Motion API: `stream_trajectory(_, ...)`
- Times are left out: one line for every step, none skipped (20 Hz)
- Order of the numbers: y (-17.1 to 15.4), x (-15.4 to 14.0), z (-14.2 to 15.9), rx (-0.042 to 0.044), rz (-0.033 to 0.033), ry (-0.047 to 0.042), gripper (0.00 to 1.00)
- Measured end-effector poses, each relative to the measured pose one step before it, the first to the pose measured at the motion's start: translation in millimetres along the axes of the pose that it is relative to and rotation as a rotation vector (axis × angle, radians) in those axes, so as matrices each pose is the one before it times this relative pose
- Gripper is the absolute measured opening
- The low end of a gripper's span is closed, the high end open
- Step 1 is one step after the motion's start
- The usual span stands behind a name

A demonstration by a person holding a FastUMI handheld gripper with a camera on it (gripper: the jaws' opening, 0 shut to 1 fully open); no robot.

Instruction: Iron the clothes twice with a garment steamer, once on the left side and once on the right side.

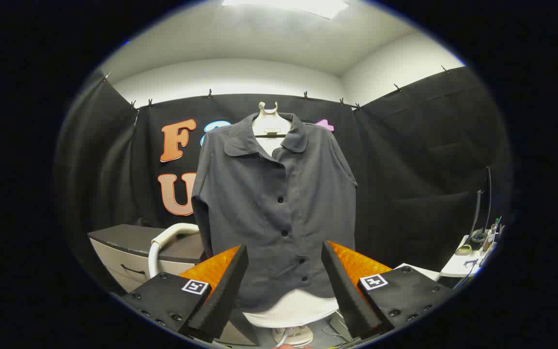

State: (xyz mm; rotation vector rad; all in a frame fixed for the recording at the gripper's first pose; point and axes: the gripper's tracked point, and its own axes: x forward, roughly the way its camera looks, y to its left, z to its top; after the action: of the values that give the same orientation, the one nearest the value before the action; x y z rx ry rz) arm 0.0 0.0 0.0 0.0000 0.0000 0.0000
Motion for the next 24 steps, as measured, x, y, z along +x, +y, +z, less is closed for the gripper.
stream_trajectory(0.59,-0.19,0.99,0.00080,0.00176,-0.00418,0.97)
stream_trajectory(-0.02,-0.65,0.92,0.00057,0.00129,-0.00256,0.97)
stream_trajectory(-0.09,-1.38,0.95,-0.00032,0.00103,-0.00243,0.97)
stream_trajectory(-0.44,-1.01,0.57,-0.00108,-0.00126,-0.00268,0.97)
stream_trajectory(-0.71,-0.75,0.72,-0.00131,-0.00219,-0.00234,0.97)
stream_trajectory(-0.71,-0.45,1.11,-0.00004,-0.00149,-0.00232,0.97)
stream_trajectory(-0.31,-1.08,-0.04,0.00109,-0.00077,-0.00144,0.97)
stream_trajectory(-0.25,0.20,0.48,0.00135,0.00062,0.00072,0.97)
stream_trajectory(-0.06,-1.51,-0.79,0.00051,0.00178,0.00041,0.97)
stream_trajectory(0.50,-0.55,0.57,-0.00090,0.00053,0.00050,0.97)
stream_trajectory(-0.13,0.12,0.43,-0.00206,-0.00031,0.00027,0.97)
stream_trajectory(-0.67,-1.31,0.49,-0.00129,0.00011,-0.00183,0.97)
stream_trajectory(-0.05,-0.95,0.24,-0.00085,-0.00006,-0.00041,0.97)
stream_trajectory(-0.29,0.07,-0.12,0.00038,-0.00051,0.00073,0.97)
stream_trajectory(-0.52,-0.08,0.22,0.00093,0.00018,0.00018,0.97)
stream_trajectory(-0.24,-0.53,0.10,0.00011,-0.00038,-0.00010,0.97)
stream_trajectory(-0.02,0.20,0.39,-0.00004,-0.00082,-0.00041,0.97)
stream_trajectory(0.36,-0.51,0.51,-0.00007,-0.00026,-0.00162,0.97)
stream_trajectory(0.48,-0.01,0.54,-0.00105,0.00062,-0.00123,0.97)
stream_trajectory(-0.26,-0.98,0.15,-0.00174,0.00022,-0.00088,0.97)
stream_trajectory(0.30,-0.41,0.07,-0.00202,-0.00041,-0.00104,0.97)
stream_trajectory(0.42,-0.32,0.91,-0.00123,0.00057,-0.00095,0.97)
stream_trajectory(1.35,-0.48,0.24,-0.00075,0.00113,-0.00071,0.97)
stream_trajectory(0.89,-0.75,0.25,-0.00083,0.00146,-0.00070,0.97)
